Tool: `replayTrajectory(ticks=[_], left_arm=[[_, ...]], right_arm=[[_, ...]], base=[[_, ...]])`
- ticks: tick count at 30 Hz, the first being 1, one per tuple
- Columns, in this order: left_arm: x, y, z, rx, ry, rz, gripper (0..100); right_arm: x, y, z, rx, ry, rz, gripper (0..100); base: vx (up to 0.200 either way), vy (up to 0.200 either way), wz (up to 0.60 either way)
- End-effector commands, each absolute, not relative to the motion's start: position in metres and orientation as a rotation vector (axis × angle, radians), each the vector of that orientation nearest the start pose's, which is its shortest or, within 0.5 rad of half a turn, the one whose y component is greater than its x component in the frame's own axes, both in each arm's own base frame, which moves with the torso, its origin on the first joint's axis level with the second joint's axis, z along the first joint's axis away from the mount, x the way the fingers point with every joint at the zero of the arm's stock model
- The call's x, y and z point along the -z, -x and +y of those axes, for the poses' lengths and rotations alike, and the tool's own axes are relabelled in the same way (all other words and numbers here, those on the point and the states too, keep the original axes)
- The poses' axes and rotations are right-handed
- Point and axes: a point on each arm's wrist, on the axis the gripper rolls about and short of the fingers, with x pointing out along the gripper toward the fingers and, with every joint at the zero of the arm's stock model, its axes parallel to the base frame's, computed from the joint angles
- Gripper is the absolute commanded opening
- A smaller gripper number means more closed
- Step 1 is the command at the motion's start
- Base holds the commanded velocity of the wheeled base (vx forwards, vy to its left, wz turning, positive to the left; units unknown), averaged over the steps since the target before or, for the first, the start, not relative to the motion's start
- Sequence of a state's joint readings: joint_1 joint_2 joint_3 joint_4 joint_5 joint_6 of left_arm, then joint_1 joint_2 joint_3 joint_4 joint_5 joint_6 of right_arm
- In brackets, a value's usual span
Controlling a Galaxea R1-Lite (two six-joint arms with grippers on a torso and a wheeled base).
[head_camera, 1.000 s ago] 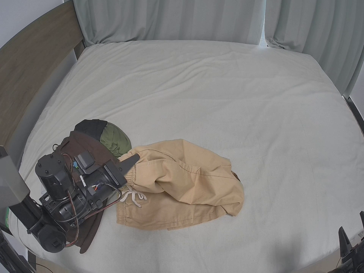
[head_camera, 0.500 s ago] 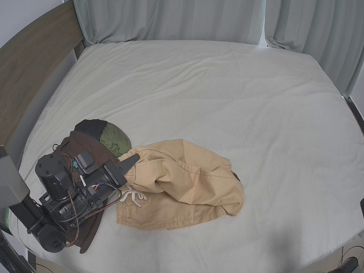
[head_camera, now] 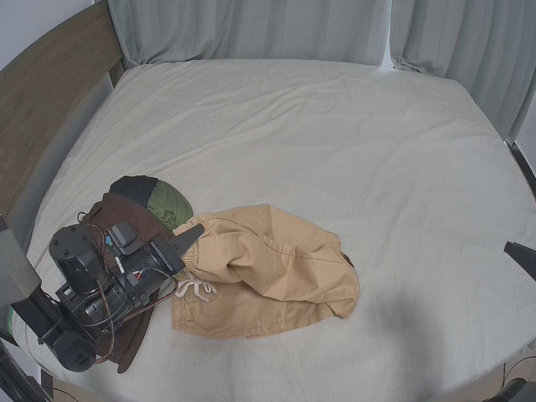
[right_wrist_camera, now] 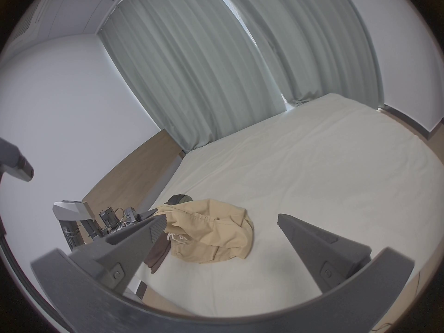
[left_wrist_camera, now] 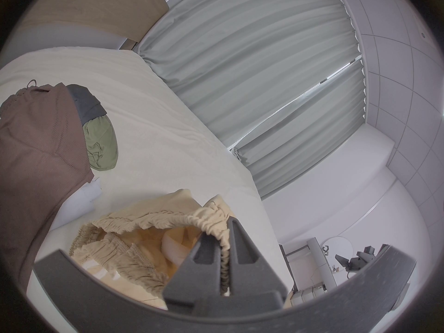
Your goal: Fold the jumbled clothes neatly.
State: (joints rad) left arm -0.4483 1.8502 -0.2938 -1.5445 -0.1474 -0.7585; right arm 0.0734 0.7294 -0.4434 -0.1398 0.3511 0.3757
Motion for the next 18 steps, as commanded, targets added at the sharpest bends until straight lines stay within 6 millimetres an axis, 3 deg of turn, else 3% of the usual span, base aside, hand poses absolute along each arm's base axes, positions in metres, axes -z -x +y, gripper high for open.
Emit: replayTrajectory(ticks=[1, 10, 15, 18], left_arm=[[-0.116, -0.236, -0.116, 0.562, 0.737, 0.224, 0], [-0.119, -0.237, -0.116, 0.566, 0.737, 0.212, 0], [-0.12, -0.238, -0.117, 0.568, 0.738, 0.208, 0], [-0.12, -0.239, -0.114, 0.559, 0.738, 0.204, 0]], right_arm=[[-0.212, -0.115, 0.027, -0.485, -0.396, 0.334, 100], [-0.212, -0.166, 0.044, -0.582, -0.405, 0.314, 100], [-0.213, -0.175, 0.055, -0.63, -0.448, 0.344, 100], [-0.201, -0.181, 0.057, -0.618, -0.497, 0.396, 100]], base=[[0.0, 0.0, 0.0], [0.0, 0.0, 0.0], [0.0, 0.0, 0.0], [0.0, 0.0, 0.0]])
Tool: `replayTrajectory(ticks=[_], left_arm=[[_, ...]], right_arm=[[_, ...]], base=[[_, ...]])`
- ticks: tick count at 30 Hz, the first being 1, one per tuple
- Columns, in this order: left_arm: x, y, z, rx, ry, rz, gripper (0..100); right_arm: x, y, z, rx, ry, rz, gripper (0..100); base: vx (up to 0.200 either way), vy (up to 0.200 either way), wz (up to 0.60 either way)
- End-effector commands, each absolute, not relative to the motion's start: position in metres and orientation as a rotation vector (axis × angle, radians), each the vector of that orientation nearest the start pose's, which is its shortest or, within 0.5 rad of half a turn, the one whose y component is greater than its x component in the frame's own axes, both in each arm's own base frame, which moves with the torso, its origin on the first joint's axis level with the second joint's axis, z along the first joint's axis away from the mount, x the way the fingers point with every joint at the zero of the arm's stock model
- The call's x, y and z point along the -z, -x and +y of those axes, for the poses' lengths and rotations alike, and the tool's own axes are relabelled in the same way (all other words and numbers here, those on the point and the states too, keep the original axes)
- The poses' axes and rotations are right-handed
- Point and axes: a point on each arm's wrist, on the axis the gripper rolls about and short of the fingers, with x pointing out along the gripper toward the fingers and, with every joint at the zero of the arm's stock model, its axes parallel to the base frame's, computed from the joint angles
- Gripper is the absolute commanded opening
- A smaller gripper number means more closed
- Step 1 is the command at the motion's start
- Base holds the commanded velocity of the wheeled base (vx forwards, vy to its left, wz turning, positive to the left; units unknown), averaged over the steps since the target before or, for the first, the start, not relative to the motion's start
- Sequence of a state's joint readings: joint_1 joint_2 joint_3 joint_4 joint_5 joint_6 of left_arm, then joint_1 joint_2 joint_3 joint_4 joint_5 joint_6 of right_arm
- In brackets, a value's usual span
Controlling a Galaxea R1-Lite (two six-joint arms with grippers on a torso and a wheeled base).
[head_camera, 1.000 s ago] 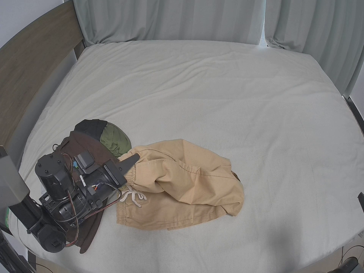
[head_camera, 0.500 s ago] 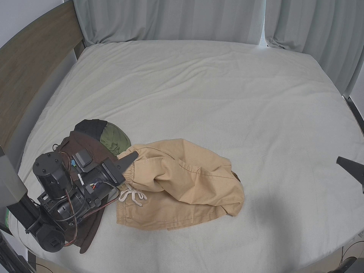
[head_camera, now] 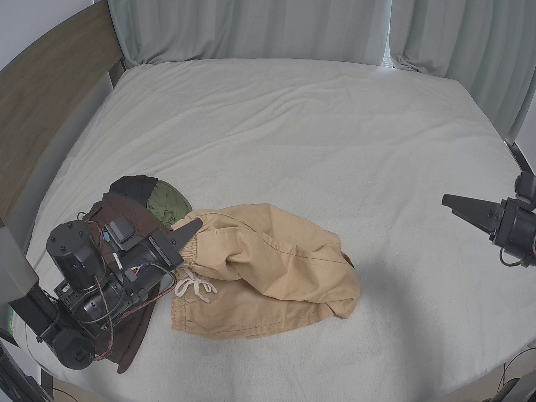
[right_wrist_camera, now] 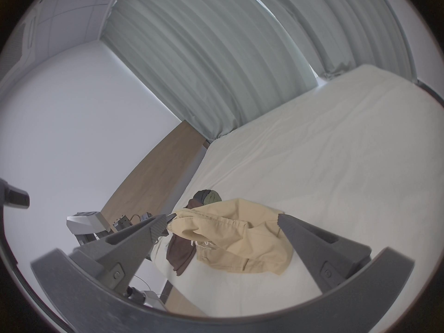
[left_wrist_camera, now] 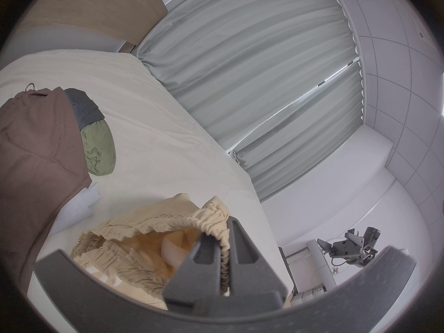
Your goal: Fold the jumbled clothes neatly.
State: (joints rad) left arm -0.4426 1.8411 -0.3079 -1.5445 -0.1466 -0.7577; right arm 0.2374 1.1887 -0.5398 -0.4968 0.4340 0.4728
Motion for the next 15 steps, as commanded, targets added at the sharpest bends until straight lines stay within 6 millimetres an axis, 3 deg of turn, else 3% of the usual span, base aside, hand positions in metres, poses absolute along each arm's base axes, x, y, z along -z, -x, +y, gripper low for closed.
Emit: replayTrajectory(ticks=[1, 15], left_arm=[[-0.12, -0.24, -0.113, 0.553, 0.739, 0.2, 0], [-0.118, -0.245, -0.104, 0.515, 0.727, 0.187, 0]], right_arm=[[-0.194, -0.181, 0.057, -0.615, -0.514, 0.413, 100], [-0.14, -0.218, 0.073, -0.609, -0.603, 0.508, 100]], base=[[0.0, 0.0, 0.0], [0.0, 0.0, 0.0]])
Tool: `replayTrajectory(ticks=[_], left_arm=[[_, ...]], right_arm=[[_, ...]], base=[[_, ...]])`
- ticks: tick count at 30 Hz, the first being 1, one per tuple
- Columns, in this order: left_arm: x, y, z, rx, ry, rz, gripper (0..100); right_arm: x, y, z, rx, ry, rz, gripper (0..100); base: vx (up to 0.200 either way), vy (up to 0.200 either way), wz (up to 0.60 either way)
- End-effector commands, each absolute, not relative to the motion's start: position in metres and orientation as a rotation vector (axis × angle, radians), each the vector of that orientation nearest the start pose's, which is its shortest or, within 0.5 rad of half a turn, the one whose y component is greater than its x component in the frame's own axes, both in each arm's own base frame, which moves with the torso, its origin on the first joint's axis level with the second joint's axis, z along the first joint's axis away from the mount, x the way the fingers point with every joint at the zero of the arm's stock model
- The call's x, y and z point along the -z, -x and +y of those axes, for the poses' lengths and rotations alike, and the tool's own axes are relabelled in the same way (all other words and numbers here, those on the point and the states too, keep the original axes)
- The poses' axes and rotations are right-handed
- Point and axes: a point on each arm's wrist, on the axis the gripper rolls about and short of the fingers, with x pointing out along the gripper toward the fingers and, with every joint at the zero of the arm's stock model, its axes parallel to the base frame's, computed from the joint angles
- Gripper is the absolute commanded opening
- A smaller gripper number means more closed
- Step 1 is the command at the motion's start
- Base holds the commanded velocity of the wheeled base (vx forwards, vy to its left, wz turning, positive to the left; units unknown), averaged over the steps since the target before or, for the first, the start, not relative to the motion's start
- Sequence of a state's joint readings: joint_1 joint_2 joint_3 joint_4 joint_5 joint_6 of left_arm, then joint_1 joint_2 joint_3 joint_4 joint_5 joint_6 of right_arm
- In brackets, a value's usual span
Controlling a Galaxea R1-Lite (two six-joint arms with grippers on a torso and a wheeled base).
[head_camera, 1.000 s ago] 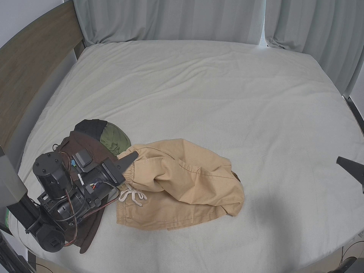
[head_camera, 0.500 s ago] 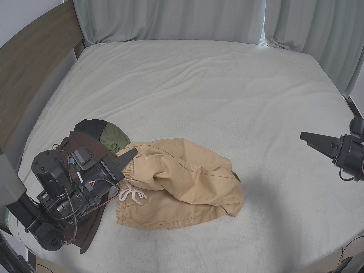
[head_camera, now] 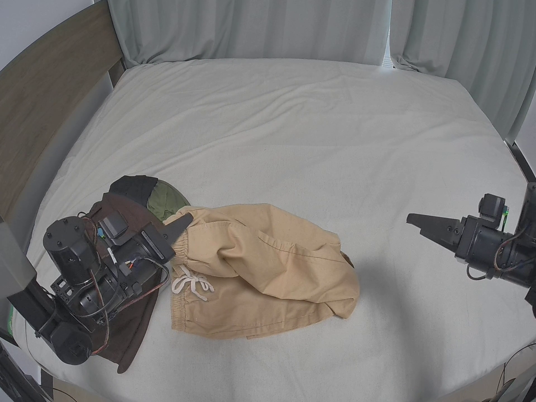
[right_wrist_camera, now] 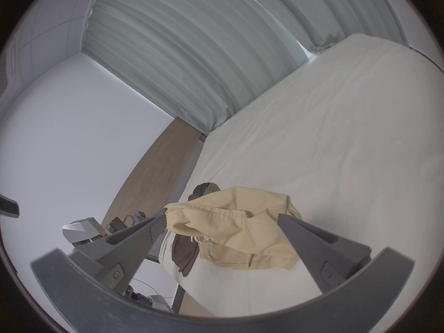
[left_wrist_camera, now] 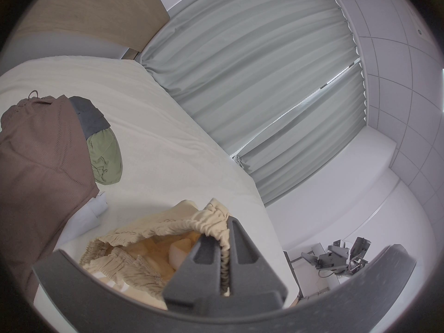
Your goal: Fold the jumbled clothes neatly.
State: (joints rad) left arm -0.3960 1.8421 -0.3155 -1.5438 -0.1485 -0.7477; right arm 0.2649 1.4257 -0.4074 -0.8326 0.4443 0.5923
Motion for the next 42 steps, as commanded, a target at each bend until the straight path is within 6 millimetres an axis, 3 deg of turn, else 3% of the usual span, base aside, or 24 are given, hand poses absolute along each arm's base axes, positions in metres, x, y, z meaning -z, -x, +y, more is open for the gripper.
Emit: replayTrajectory(ticks=[1, 10, 20, 26, 35, 42], left_arm=[[-0.119, -0.245, -0.103, 0.515, 0.728, 0.184, 0], [-0.12, -0.248, -0.096, 0.498, 0.726, 0.173, 0], [-0.119, -0.249, -0.094, 0.492, 0.7, 0.169, 0], [-0.118, -0.249, -0.094, 0.491, 0.7, 0.168, 0], [-0.118, -0.252, -0.09, 0.473, 0.698, 0.161, 0], [-0.118, -0.252, -0.089, 0.473, 0.683, 0.16, 0]], right_arm=[[-0.138, -0.22, 0.075, -0.61, -0.614, 0.512, 100], [-0.118, -0.235, 0.079, -0.593, -0.666, 0.546, 100], [-0.075, -0.258, 0.087, -0.562, -0.679, 0.622, 100], [-0.063, -0.267, 0.087, -0.547, -0.74, 0.624, 100], [-0.026, -0.28, 0.091, -0.533, -0.767, 0.644, 100], [-0.016, -0.283, 0.093, -0.533, -0.813, 0.662, 100]], base=[[0.0, 0.0, 0.0], [0.0, 0.0, 0.0], [0.0, 0.0, 0.0], [0.0, 0.0, 0.0], [0.0, 0.0, 0.0], [0.0, 0.0, 0.0]])
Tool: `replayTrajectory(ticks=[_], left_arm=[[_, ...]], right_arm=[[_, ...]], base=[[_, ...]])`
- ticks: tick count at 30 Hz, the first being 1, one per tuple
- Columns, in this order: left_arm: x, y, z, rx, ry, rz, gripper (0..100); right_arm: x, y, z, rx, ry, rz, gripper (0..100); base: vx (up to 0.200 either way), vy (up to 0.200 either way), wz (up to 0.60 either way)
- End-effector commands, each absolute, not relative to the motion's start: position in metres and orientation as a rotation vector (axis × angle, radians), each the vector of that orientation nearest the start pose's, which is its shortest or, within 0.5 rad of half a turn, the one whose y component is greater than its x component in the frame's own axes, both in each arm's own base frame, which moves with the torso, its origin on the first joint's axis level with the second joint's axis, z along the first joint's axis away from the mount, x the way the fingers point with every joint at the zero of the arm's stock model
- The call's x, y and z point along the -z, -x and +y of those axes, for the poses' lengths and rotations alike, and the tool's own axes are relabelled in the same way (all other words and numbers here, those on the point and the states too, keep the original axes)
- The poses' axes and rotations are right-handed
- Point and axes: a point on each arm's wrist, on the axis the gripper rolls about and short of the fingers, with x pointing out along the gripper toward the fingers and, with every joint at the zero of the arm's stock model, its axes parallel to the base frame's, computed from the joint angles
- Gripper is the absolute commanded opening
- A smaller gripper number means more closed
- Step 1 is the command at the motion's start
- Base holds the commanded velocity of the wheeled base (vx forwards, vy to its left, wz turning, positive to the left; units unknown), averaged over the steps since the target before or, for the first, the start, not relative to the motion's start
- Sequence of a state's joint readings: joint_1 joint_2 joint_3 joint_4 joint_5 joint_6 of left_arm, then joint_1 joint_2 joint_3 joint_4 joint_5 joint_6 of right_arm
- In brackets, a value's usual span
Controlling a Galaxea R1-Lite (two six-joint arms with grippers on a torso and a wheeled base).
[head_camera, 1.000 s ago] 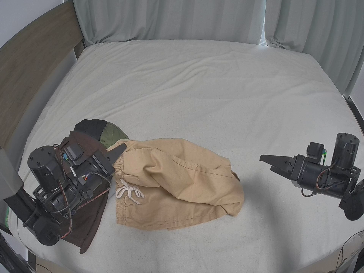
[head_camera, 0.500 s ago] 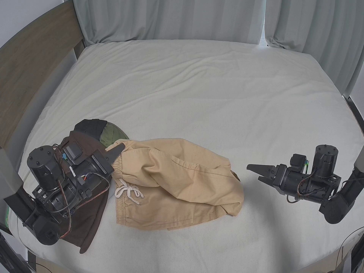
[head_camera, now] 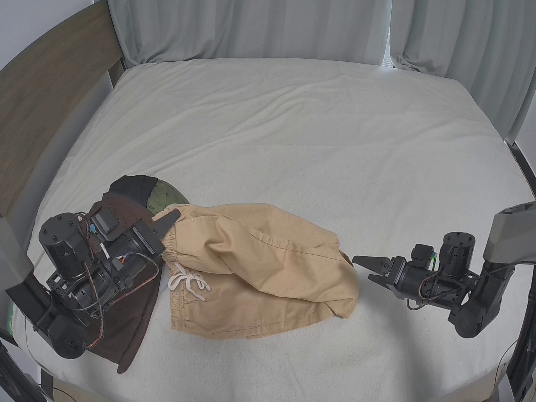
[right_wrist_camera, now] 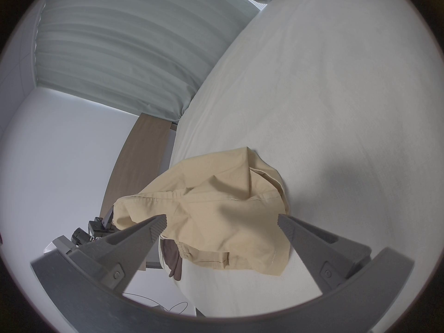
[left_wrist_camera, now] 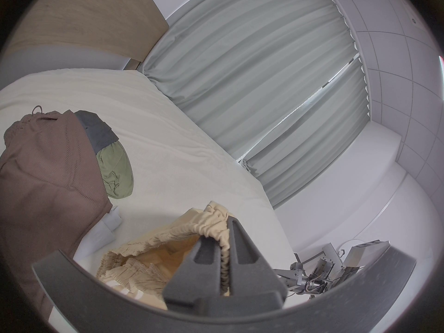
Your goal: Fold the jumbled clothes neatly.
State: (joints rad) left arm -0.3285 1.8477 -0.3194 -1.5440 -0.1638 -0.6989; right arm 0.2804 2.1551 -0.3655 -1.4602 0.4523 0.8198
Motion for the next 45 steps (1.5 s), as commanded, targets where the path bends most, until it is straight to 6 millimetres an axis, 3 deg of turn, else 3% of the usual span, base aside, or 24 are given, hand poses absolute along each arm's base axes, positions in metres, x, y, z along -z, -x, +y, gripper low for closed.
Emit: replayTrajectory(ticks=[1, 18, 26, 33, 45], left_arm=[[-0.118, -0.252, -0.089, 0.474, 0.683, 0.158, 0], [-0.118, -0.252, -0.089, 0.474, 0.682, 0.158, 0], [-0.118, -0.254, -0.086, 0.465, 0.681, 0.151, 0], [-0.118, -0.257, -0.083, 0.453, 0.682, 0.147, 0], [-0.113, -0.258, -0.084, 0.447, 0.665, 0.161, 0]], right_arm=[[-0.015, -0.284, 0.093, -0.538, -0.817, 0.661, 100], [0.024, -0.295, 0.098, -0.499, -0.872, 0.737, 100], [0.021, -0.297, 0.101, -0.51, -0.928, 0.751, 100], [-0.004, -0.29, 0.113, -0.577, -0.955, 0.722, 100], [-0.045, -0.271, 0.107, -0.661, -0.97, 0.664, 100]], base=[[0.0, 0.0, 0.0], [0.0, 0.0, 0.0], [0.0, 0.0, 0.0], [0.0, 0.0, 0.0], [0.0, 0.0, 0.0]])
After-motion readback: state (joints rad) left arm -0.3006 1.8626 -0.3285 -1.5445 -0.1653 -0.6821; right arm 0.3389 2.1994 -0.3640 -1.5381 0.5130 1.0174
